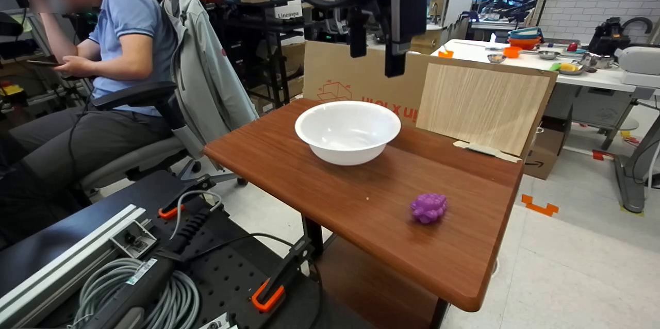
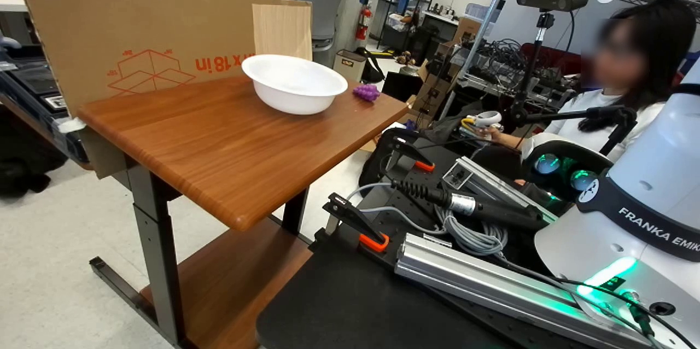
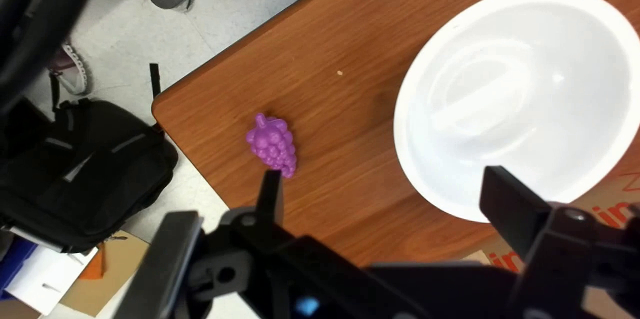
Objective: Put the plastic grapes in the bowl
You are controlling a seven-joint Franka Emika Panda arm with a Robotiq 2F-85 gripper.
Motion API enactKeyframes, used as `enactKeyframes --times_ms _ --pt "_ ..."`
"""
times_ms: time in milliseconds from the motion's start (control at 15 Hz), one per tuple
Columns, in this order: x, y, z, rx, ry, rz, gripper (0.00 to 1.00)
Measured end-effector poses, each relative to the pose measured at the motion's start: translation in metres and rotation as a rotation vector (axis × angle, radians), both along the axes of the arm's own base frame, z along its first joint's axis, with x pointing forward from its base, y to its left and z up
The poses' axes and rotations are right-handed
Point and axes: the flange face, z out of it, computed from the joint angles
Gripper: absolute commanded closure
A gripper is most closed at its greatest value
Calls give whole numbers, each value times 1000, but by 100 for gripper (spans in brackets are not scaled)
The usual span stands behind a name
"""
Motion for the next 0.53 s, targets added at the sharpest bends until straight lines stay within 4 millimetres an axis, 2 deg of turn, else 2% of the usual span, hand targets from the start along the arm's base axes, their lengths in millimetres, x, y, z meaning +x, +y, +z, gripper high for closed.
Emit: enactKeyframes --times_ms 267,533 --pt "12 -4 -7 -6 12 3 0" --pt "9 5 -15 -6 28 170 0"
